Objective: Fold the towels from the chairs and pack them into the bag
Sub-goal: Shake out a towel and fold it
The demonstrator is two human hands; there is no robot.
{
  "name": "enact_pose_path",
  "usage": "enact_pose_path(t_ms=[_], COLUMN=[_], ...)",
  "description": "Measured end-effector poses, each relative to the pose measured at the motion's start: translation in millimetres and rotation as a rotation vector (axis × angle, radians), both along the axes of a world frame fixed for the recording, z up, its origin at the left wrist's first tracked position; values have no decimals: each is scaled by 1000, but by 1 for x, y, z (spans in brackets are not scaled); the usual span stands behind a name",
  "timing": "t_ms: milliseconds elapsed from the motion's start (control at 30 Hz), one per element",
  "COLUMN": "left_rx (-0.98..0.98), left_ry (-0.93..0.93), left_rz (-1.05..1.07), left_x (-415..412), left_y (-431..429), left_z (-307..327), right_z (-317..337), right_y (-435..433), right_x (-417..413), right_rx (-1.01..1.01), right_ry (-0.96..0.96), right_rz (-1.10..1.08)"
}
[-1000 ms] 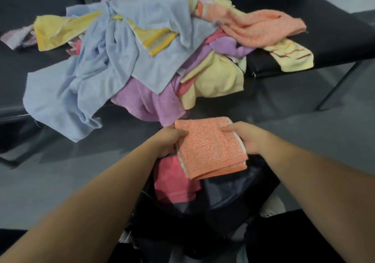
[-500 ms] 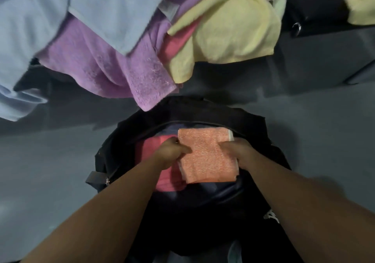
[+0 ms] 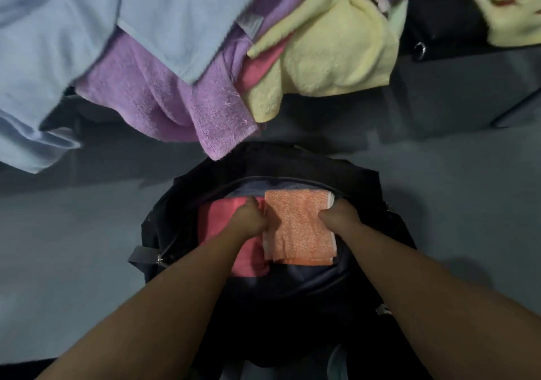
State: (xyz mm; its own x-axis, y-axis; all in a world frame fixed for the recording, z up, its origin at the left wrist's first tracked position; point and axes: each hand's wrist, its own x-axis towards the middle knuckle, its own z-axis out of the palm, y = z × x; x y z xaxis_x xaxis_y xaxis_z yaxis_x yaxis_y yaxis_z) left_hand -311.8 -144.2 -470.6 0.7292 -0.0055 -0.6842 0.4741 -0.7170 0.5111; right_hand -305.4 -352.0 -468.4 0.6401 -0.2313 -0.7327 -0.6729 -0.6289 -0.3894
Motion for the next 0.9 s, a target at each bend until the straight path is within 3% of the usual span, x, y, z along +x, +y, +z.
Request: enact_pose_path(t_ms=[200, 433, 600, 733, 900], left_rx=[-20, -3, 55, 239, 218], left_ry=[-145, -281, -669, -836, -859], left_rz=[-218, -284, -73, 60, 91], left_x=[38, 65, 89, 115, 143], left_y=[29, 70, 107, 122, 123], left_z=[113, 264, 345, 355, 336], right_z=[103, 262, 349, 372, 359], right_y=[25, 69, 96, 110, 119], right_x=[42, 71, 98, 130, 167], right_rx=[94, 221, 323, 30, -114], right_ry=[-102, -202, -606, -918, -1015], right_rz=[143, 463, 355, 384, 349])
